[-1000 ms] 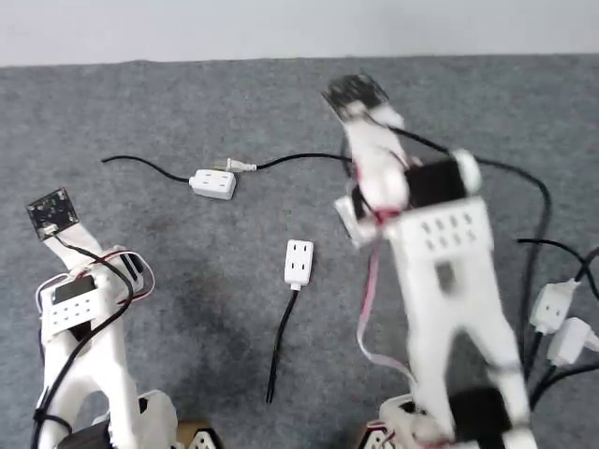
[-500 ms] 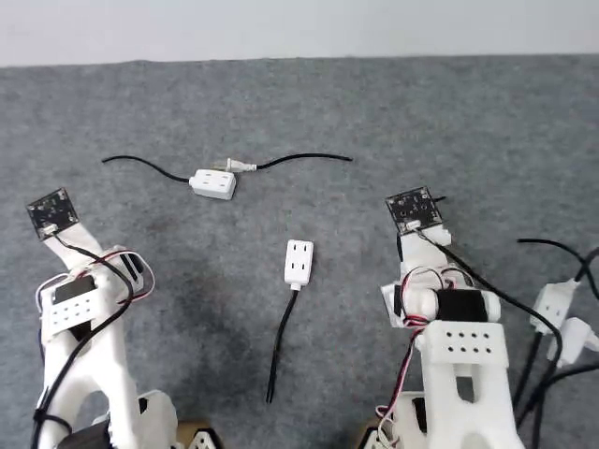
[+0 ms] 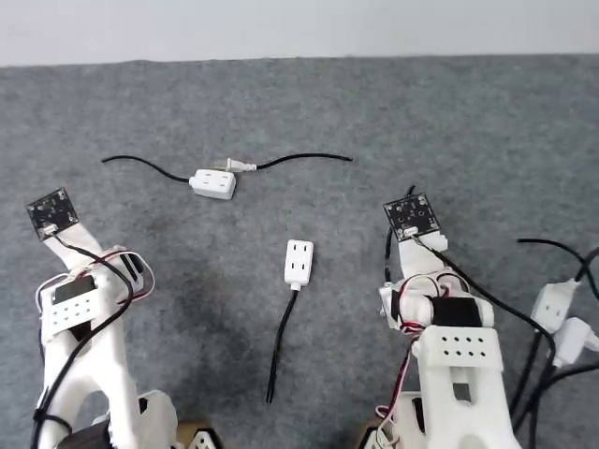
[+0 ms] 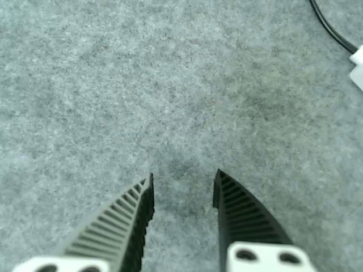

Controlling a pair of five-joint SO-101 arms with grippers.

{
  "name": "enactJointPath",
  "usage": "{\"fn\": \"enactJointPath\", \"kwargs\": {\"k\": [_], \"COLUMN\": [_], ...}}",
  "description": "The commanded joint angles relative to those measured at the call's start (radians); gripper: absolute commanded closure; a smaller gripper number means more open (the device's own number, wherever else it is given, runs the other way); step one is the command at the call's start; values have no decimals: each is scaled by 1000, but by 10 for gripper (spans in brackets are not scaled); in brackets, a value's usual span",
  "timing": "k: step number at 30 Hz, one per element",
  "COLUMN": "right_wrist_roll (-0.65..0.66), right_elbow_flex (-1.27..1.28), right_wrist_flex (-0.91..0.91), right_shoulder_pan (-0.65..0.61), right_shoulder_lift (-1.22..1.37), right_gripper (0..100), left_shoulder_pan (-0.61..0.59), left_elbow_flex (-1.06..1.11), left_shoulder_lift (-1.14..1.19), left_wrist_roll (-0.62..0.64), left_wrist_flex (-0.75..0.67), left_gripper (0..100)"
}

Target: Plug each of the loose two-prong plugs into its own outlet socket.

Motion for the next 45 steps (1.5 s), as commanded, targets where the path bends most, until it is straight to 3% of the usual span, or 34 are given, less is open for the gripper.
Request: {"fn": "enactJointPath", "kwargs": {"k": [1, 4, 7, 14, 26, 29, 32, 45], "right_wrist_roll": [11, 11, 8, -72, -87, -84, -81, -80], "right_elbow_flex": [-35, -89, -80, -34, -371, -431, -466, -466], "right_wrist_flex": [21, 48, 12, -139, -151, -127, -93, -12], "right_shoulder_pan": [7, 19, 22, 21, -74, -74, -73, -73], "right_shoulder_lift": [-35, -24, -22, 67, 647, 730, 765, 774], "right_gripper": [812, 846, 998, 941, 938, 887, 839, 915], "left_shoulder_pan": [-5, -5, -5, -3, -2, -2, 0, 0], "left_elbow_flex": [-12, -12, -12, -12, -10, -10, -10, -10], "left_shoulder_lift": [0, 0, 0, 0, 0, 0, 0, 0], "left_wrist_roll": [-11, -11, -11, -11, -11, -11, -12, -46], "left_wrist_flex": [-23, -23, -23, -23, -23, -23, -23, -23], "left_gripper": [829, 829, 829, 829, 829, 829, 829, 829]}}
